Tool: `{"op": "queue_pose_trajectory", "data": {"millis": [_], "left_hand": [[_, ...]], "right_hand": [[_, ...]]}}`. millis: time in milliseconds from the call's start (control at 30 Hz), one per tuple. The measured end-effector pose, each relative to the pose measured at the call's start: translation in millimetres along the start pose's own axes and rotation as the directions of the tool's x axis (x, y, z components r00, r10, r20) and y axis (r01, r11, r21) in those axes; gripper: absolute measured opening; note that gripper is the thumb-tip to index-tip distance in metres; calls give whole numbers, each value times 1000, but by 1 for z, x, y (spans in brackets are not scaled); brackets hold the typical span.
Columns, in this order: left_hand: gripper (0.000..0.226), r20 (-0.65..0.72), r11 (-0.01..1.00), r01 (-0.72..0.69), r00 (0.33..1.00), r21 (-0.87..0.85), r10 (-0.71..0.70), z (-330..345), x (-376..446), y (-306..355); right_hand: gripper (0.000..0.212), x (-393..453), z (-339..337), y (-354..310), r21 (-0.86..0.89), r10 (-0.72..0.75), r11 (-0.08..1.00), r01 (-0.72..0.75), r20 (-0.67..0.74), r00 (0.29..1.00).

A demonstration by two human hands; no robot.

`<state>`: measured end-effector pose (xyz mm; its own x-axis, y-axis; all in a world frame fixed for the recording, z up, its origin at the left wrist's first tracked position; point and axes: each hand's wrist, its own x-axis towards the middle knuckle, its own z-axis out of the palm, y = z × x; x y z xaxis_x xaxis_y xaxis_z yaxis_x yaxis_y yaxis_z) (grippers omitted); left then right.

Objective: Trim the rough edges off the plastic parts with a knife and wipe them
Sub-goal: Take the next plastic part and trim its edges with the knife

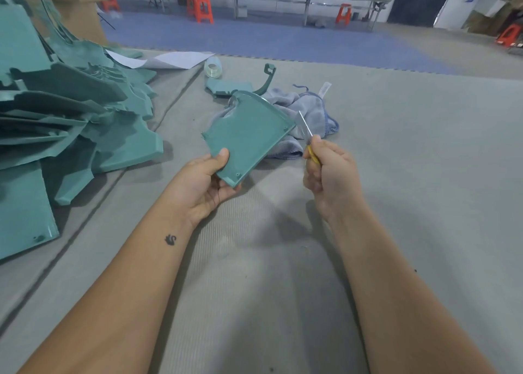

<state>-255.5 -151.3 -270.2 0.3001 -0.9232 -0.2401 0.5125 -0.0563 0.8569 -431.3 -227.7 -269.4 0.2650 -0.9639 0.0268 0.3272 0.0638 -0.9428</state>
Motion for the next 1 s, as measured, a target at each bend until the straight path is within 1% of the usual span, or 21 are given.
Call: {"op": "queue_pose_trajectory", "data": {"millis": [33,100,133,167,200,267,367,567,600,700,767,867,933,1000], "left_hand": [[15,-7,1000,-1,1000,-7,1,0,1,0],[15,-9,1000,-2,1000,-15,2,-1,3,-1],[15,-9,1000,-3,1000,-14,3,-1,3,-2],[16,-7,1000,-4,1000,-12,4,-1,3,-2],[16,-4,1000,-5,1000,-14,5,-2,4,-2],[16,6,1000,0,1000,-24,0,-2,4,-2],[15,17,999,10,1000,-36,-10,-3,4,-1],[16,18,999,14,1000,-38,-13,-5,5,-1],[16,18,999,16,1000,-33,-15,-5,5,0],[16,16,1000,19,1000,5,-19,-6,4,0],[16,19,999,12,1000,40,-13,-5,3,-1],[17,23,1000,2,1000,13,-2,-4,3,-1],[16,20,1000,-5,1000,-14,5,-4,3,-2],[16,16,1000,-15,1000,-14,16,-4,4,-2]], "right_hand": [[40,-1,0,0,22,3,1000,-4,45,999],[40,-5,5,3,5,26,1000,-28,214,977],[40,-8,8,5,-43,57,998,-47,295,954],[41,-10,11,6,-110,93,992,-58,344,934],[42,-11,14,7,-176,119,983,-58,358,926],[43,-12,16,7,-242,129,969,-49,330,935],[41,-12,17,7,-235,100,972,-29,296,950],[40,-9,19,10,-249,57,968,15,280,958],[40,-7,18,10,-226,50,974,10,256,965],[40,4,7,7,-111,15,994,-2,120,993],[40,10,-4,5,-85,-2,996,4,32,999],[38,14,-12,5,-70,9,997,-16,-103,995],[39,15,-13,4,-95,5,995,-20,-151,988],[44,16,-12,1,-134,2,991,-27,-178,984]]}}
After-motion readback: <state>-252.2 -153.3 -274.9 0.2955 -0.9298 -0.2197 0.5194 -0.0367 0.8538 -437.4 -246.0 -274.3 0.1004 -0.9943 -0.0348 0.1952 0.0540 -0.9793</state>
